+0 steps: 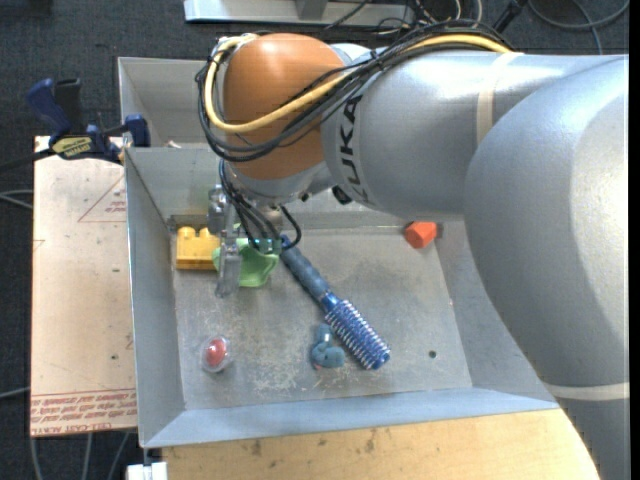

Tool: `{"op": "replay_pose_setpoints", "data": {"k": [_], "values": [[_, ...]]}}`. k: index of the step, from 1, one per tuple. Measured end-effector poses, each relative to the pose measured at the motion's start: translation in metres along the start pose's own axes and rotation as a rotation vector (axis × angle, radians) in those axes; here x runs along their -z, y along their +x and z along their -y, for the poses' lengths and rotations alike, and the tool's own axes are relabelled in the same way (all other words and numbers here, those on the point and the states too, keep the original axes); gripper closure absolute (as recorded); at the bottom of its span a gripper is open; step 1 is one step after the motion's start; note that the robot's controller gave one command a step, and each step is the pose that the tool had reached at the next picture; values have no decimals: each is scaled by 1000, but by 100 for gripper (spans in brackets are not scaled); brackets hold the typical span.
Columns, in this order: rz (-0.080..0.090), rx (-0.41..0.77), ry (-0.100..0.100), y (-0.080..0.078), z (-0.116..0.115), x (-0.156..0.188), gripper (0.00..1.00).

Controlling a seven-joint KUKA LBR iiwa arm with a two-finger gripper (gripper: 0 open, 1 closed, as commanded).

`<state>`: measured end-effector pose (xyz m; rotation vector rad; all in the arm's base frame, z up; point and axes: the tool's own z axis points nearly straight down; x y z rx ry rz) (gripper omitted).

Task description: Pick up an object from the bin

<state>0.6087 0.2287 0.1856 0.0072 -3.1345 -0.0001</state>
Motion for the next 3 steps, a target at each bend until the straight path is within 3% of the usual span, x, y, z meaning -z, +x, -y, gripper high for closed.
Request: {"op": "replay_pose_setpoints", "data": {"k": [1, 2, 3], "values": [[9, 133, -2, -48, -20, -117, 0], [10, 6, -2, -31, 7, -84, 0], [9, -218, -3, -31, 3, -84, 0]]}}
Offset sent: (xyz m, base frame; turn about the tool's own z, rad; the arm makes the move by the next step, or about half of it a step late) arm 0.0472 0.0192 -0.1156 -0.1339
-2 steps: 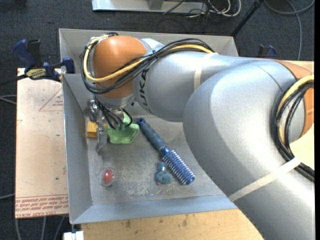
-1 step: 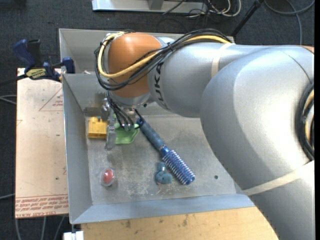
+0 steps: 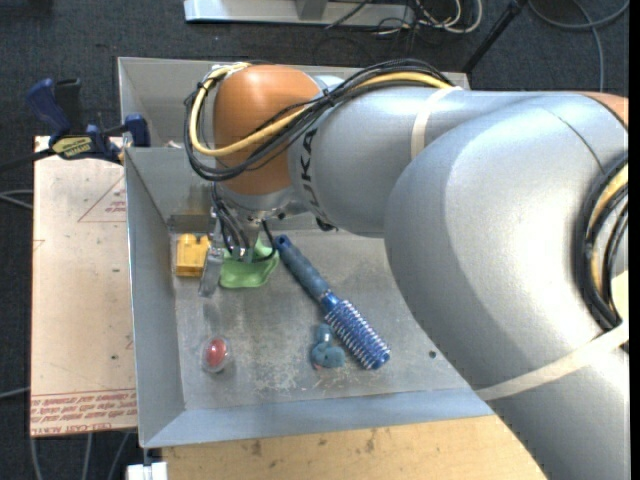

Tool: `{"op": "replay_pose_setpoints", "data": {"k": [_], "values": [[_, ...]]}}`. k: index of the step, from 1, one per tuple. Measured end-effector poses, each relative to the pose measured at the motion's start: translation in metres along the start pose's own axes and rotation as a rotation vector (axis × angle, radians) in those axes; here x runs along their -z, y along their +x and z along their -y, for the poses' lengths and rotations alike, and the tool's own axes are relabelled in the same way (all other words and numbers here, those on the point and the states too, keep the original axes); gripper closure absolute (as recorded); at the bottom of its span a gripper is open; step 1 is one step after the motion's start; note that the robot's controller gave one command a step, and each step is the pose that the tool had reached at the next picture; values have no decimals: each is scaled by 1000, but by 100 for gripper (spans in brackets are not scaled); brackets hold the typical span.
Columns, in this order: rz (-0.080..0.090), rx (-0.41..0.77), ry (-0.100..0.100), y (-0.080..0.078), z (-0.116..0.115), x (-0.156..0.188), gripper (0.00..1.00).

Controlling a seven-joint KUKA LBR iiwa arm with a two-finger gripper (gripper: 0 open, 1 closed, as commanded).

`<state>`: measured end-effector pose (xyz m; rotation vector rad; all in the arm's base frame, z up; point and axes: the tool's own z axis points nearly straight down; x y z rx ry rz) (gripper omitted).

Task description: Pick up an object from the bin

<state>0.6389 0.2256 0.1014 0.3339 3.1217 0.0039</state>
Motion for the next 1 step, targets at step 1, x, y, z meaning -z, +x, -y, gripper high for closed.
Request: {"op": "replay_pose_setpoints", "data": {"k": [1], "values": [[-3, -113, 3, 0, 20, -33, 0]]}}
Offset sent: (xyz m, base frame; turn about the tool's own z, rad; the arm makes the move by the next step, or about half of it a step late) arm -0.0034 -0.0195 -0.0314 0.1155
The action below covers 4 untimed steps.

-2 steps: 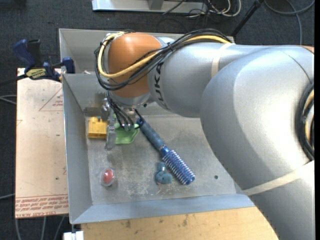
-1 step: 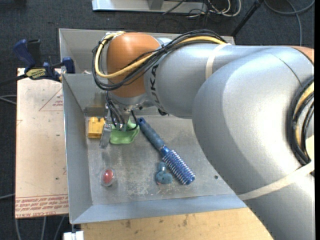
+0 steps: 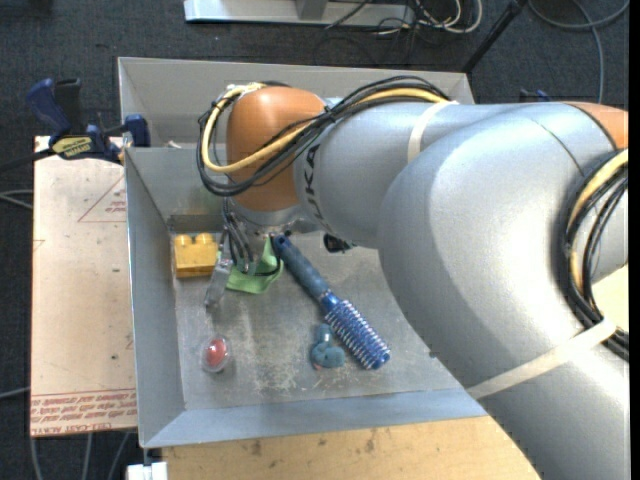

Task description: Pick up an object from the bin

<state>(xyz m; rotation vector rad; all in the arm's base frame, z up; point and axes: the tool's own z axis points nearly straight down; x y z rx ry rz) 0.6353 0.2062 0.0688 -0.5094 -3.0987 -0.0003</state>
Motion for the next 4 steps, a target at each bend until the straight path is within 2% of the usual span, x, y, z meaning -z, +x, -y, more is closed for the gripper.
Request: {"op": "replay_pose_setpoints", "data": {"k": [1, 2, 4], "values": [[0, 9, -2, 36, -34, 1, 0], [1, 4, -2, 34, -32, 1, 100], [3, 6, -3, 34, -34, 23, 100]]}}
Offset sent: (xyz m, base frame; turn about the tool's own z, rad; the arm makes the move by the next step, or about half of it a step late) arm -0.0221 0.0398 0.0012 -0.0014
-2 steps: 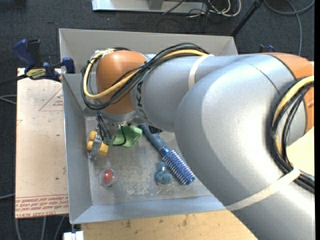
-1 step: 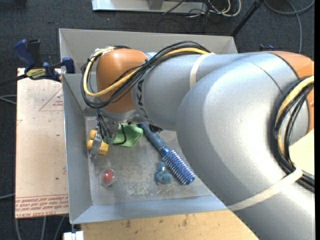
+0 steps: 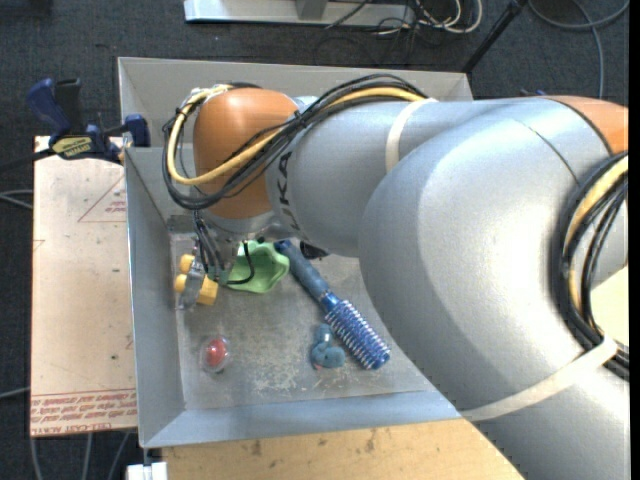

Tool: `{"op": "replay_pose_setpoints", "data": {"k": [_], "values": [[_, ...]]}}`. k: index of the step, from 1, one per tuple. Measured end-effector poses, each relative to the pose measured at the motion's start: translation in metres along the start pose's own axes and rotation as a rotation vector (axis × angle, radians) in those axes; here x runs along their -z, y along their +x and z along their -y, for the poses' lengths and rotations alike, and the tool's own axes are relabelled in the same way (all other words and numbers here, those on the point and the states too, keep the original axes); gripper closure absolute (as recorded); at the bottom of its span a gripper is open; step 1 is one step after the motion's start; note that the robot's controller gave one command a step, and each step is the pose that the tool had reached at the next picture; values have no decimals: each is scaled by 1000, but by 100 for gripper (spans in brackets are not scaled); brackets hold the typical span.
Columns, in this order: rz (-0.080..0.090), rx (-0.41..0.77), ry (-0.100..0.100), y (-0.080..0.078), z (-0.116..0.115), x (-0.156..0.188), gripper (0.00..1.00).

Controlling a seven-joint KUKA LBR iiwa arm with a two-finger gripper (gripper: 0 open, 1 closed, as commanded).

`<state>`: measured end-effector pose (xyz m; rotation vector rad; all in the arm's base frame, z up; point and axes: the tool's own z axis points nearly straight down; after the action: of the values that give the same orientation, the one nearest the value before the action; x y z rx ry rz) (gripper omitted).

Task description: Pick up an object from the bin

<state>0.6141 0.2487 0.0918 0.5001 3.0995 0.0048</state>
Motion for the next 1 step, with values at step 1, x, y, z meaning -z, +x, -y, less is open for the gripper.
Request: {"op": "replay_pose_setpoints", "data": {"k": [1], "values": [[1, 1, -1, -1, -1, 20, 100]]}}
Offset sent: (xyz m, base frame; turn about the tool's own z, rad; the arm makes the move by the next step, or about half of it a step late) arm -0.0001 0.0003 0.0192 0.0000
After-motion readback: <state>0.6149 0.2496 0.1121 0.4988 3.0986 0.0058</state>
